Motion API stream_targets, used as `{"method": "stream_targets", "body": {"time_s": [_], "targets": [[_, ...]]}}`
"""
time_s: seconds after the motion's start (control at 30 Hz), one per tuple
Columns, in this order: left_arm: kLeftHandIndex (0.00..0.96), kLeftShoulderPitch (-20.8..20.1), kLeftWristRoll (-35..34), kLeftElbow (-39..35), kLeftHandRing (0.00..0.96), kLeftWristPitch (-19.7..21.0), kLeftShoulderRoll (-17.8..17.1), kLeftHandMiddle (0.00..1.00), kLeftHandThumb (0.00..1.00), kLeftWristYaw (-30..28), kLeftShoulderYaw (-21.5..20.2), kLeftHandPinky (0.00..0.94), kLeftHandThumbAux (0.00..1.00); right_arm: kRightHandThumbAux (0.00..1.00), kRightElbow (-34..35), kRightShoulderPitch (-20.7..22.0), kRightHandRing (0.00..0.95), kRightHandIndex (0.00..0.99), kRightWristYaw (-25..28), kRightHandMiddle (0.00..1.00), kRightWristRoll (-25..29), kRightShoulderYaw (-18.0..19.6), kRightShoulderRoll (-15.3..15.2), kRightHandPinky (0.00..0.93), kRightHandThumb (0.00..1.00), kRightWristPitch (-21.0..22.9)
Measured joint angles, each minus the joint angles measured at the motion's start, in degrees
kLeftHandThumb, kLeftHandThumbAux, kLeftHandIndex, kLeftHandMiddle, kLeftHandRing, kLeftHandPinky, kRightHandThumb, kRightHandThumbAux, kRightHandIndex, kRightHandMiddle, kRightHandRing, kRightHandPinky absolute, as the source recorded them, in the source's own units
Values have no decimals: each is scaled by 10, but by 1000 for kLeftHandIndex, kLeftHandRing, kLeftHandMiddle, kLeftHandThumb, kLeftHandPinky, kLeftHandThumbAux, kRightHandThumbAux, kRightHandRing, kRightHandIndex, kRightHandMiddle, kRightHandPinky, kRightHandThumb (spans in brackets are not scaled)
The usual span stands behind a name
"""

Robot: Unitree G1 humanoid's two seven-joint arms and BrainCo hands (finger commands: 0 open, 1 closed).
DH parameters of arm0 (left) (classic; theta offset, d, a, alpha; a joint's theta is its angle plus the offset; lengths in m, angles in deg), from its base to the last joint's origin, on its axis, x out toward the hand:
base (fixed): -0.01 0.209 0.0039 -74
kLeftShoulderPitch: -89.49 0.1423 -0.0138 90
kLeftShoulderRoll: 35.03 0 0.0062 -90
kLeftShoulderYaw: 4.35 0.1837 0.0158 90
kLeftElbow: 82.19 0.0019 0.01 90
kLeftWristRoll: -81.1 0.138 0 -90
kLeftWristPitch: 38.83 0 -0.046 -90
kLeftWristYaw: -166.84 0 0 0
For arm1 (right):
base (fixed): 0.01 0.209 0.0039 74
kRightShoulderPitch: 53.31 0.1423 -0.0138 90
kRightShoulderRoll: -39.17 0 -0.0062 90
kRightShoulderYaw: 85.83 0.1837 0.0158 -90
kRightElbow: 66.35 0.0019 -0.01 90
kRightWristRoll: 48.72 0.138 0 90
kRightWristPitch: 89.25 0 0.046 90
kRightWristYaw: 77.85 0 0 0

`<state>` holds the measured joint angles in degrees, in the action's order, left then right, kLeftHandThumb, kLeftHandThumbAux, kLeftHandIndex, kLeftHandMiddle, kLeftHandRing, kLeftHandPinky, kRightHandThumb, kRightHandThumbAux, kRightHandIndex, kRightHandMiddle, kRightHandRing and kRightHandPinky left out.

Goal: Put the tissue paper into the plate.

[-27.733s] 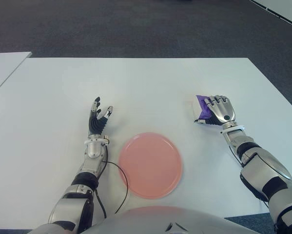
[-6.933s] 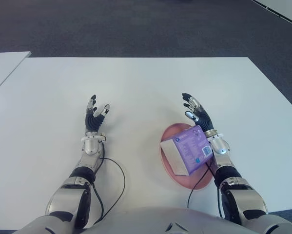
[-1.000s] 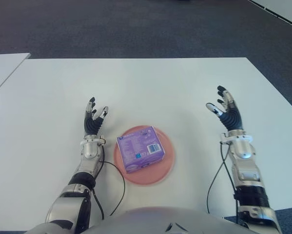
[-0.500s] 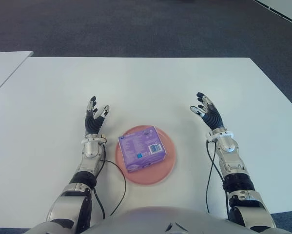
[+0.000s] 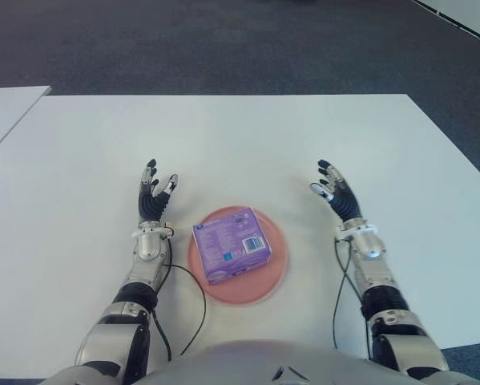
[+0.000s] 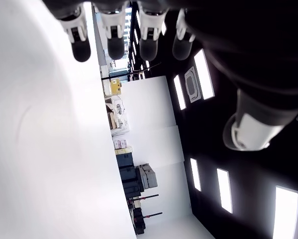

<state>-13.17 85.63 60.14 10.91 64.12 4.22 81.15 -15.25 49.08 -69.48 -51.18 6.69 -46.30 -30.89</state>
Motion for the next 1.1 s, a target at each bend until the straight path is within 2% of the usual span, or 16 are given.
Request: {"method": "stream_targets", "body": {"time_s": [0.2,0.43,0.57,0.83,1.1], "targets": [[10,0,0,0,0,-4,1,0,2,-1,0,0,545,450,-50,21,0,0,9,0,0,-18,44,0,0,-21],[12,0,1,-1,0,-12,1,0,0,-1,3,0,537,478,-146,76,0,0,36,0,24,-2,46,0,0,-53],[15,0,1,-2,0,-16,1,0,0,0,4,0,531,496,-187,94,0,0,37,0,31,10,49,0,0,-71],[17,2,7,-2,0,-25,0,0,0,0,7,0,530,492,-220,103,0,0,1,0,37,26,70,0,0,-100],[18,2,9,-2,0,-28,0,0,0,1,7,0,533,540,-222,98,0,0,-50,0,27,28,89,0,0,-132]]}}
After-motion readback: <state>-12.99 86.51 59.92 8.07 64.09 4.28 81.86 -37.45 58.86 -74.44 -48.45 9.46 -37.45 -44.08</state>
